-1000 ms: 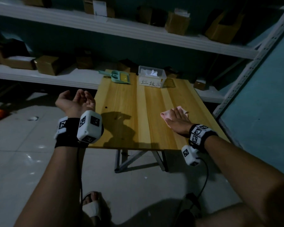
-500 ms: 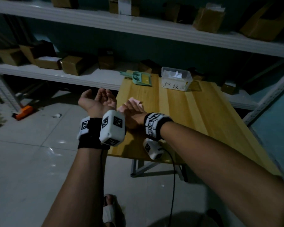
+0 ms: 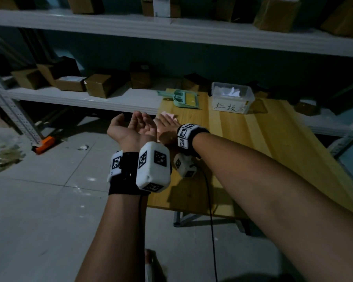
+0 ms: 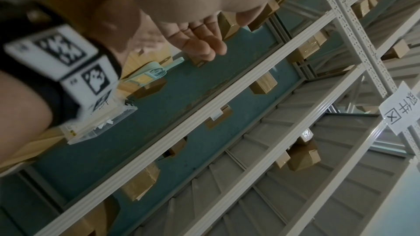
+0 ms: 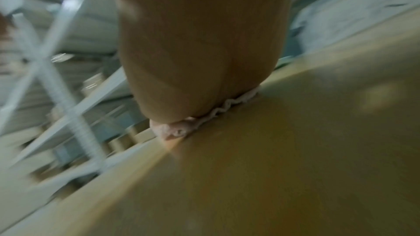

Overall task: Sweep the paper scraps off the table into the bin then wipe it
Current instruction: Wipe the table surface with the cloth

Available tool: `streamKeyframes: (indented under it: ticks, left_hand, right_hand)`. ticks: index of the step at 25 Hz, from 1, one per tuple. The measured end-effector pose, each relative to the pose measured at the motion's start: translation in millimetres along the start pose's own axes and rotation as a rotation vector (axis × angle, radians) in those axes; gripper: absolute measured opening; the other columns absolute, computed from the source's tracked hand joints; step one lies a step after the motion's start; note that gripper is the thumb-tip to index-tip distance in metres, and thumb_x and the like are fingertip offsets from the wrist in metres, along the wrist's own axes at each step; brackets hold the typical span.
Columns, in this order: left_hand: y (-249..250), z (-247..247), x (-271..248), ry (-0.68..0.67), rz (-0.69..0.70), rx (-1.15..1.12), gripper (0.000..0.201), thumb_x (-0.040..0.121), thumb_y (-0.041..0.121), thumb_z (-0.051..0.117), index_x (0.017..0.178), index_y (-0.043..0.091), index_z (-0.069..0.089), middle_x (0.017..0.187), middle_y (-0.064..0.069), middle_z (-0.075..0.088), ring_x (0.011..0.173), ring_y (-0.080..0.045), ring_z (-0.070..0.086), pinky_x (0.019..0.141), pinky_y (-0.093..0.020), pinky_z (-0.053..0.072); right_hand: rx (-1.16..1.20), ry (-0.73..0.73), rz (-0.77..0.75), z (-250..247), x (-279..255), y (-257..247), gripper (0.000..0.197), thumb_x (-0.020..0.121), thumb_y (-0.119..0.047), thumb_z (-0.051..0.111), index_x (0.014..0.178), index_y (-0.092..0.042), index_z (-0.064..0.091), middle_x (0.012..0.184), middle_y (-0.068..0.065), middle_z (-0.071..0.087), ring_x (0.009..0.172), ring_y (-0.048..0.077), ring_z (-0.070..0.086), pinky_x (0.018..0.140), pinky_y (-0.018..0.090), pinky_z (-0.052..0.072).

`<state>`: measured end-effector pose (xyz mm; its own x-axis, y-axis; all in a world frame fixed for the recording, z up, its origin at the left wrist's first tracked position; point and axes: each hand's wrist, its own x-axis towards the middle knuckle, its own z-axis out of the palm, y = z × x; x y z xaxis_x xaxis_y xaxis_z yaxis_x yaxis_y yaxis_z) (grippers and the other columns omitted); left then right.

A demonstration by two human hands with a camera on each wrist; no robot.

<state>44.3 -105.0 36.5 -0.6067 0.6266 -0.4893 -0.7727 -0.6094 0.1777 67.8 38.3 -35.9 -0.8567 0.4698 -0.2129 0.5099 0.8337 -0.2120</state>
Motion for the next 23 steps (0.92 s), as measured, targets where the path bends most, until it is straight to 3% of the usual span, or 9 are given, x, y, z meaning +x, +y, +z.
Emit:
streamKeyframes:
  ticks: [5,8,15,21,23]
  left_hand:
    - [-6.3,3.7,0.4,0.001,0.020,-0.004,0.025,0.085,0.029,0.055,0.088,0.005,0.060,0.079,-0.007,0.059,0.060,-0.020,0.056,0.061,-0.022,0.042]
    - [-9.9,3.4,0.4,0.001,0.019,-0.009,0.025,0.084,0.028,0.056,0.089,0.004,0.061,0.081,-0.008,0.060,0.062,-0.021,0.058,0.062,-0.022,0.044]
    - [-15.0,-0.2,-5.2,-0.004,0.014,-0.020,0.026,0.085,0.029,0.054,0.090,0.004,0.061,0.078,-0.007,0.061,0.060,-0.020,0.058,0.062,-0.020,0.045]
    - [-15.7,2.1,-6.2,-0.039,0.009,-0.029,0.026,0.084,0.029,0.054,0.088,0.004,0.060,0.081,-0.007,0.060,0.060,-0.020,0.057,0.062,-0.021,0.044]
    - [-17.5,4.0,-4.6,-0.040,-0.011,-0.029,0.026,0.085,0.029,0.053,0.089,0.004,0.060,0.081,-0.006,0.059,0.060,-0.020,0.058,0.061,-0.020,0.044]
  right_hand:
    - [0.009,-0.014,0.214,-9.3,-8.9,66.3,0.080,0.098,-0.063,0.023,0.157,-0.013,0.007,0.165,0.008,-0.007,0.152,0.027,-0.007,0.121,0.043,-0.006]
    - [-0.043,-0.035,0.329,-14.6,-36.5,111.6,0.078,0.098,-0.062,0.014,0.157,-0.014,-0.003,0.164,0.007,-0.014,0.151,0.024,-0.010,0.122,0.044,-0.005]
    - [0.007,-0.063,0.479,-20.5,-109.1,187.3,0.081,0.098,-0.064,0.013,0.156,-0.012,-0.008,0.163,0.007,-0.018,0.150,0.023,-0.016,0.123,0.042,-0.004]
    - [0.014,-0.039,0.793,-26.3,-167.4,229.7,0.095,0.088,-0.079,0.013,0.157,-0.016,-0.006,0.164,0.004,-0.014,0.151,0.023,-0.011,0.122,0.045,-0.006]
    - [0.023,-0.034,0.834,-27.0,-179.9,226.2,0.094,0.089,-0.078,0.012,0.156,-0.016,-0.006,0.164,0.004,-0.015,0.151,0.023,-0.012,0.122,0.046,-0.007]
